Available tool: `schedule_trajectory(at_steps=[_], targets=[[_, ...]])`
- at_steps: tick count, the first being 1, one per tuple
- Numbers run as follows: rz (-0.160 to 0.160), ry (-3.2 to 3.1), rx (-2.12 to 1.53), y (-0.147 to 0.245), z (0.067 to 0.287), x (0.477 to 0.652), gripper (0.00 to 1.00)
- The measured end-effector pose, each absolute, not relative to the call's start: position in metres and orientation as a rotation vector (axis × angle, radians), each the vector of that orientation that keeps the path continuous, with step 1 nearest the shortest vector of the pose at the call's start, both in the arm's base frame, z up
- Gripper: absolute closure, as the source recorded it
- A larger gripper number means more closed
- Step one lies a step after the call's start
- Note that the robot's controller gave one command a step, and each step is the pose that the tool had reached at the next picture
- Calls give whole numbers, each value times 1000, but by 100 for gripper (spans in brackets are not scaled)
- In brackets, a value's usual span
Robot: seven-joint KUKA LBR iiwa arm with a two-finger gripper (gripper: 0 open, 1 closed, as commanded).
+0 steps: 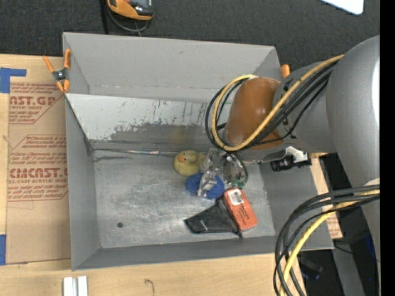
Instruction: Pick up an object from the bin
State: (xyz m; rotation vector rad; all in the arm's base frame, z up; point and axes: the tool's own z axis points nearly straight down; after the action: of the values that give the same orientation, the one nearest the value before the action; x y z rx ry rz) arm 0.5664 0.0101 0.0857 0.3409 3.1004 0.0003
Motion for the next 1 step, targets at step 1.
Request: schedule_trajectory(at_steps=[1], targets=[[0,3106,342,10,90,565,100]])
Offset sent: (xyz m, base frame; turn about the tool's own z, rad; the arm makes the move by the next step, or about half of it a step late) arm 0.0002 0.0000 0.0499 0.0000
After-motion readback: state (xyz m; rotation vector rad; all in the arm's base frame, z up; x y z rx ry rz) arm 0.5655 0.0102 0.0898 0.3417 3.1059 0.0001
